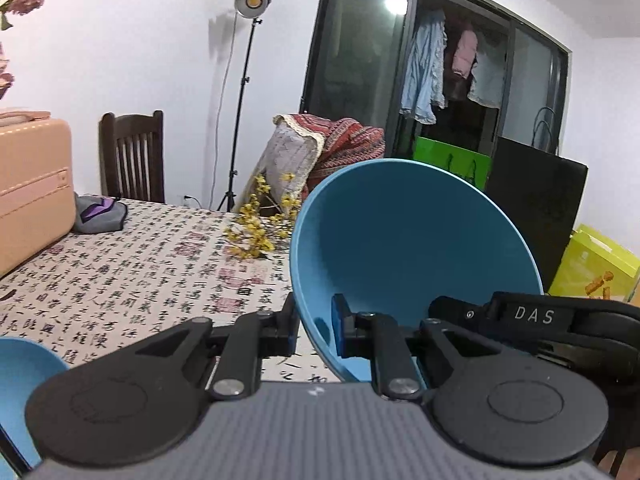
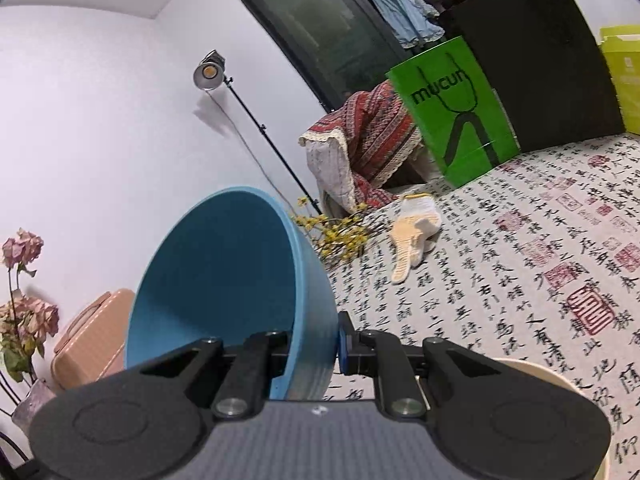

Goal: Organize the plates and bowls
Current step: 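Carry the blue bowl with both grippers toward the stacked blue bowls, then lower the blue bowl with both grippers into the stacked blue bowls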

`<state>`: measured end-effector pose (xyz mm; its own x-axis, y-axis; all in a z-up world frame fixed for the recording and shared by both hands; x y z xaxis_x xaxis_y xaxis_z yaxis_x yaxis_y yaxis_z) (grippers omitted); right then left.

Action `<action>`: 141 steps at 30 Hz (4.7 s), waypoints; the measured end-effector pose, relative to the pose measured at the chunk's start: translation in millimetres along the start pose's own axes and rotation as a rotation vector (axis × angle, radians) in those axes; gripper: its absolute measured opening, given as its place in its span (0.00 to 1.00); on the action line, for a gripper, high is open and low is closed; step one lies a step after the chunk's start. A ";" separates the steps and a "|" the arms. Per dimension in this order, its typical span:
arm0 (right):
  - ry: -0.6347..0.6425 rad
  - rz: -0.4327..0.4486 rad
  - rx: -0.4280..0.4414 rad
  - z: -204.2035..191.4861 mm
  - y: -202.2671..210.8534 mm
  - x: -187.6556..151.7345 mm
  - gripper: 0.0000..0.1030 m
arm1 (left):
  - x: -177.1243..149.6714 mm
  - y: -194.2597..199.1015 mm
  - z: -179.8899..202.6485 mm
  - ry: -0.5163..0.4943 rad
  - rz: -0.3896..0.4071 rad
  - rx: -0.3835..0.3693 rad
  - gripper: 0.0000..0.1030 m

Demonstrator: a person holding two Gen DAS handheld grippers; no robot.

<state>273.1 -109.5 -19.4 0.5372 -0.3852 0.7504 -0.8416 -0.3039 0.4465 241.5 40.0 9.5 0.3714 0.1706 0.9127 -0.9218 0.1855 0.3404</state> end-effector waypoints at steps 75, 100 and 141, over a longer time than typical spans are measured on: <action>0.181 -0.173 0.268 -165.9 -3.7 -95.7 0.14 | -7.4 125.5 -142.7 0.180 0.105 0.287 0.16; 0.296 -0.256 0.263 -204.1 -8.0 -155.6 0.14 | -48.5 158.2 -190.2 0.296 0.071 0.345 0.16; 0.482 -0.205 0.276 -212.7 -11.5 -174.2 0.35 | -51.7 155.4 -208.3 0.244 -0.001 0.403 0.17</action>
<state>177.3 146.4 -51.6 0.5466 0.1254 0.8280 -0.6432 -0.5703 0.5110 102.2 261.5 -31.8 0.3429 0.4019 0.8491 -0.8732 -0.1969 0.4458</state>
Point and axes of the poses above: each gripper's, at about its wrist camera, not at the fingertips, and y roughly against the way its jaws point, z to its right, x to its top, the point moved 9 cm from there along -y, roughly the way its jaws point, and after that the axes turned 10 degrees about -x, right-handed, at the moved point
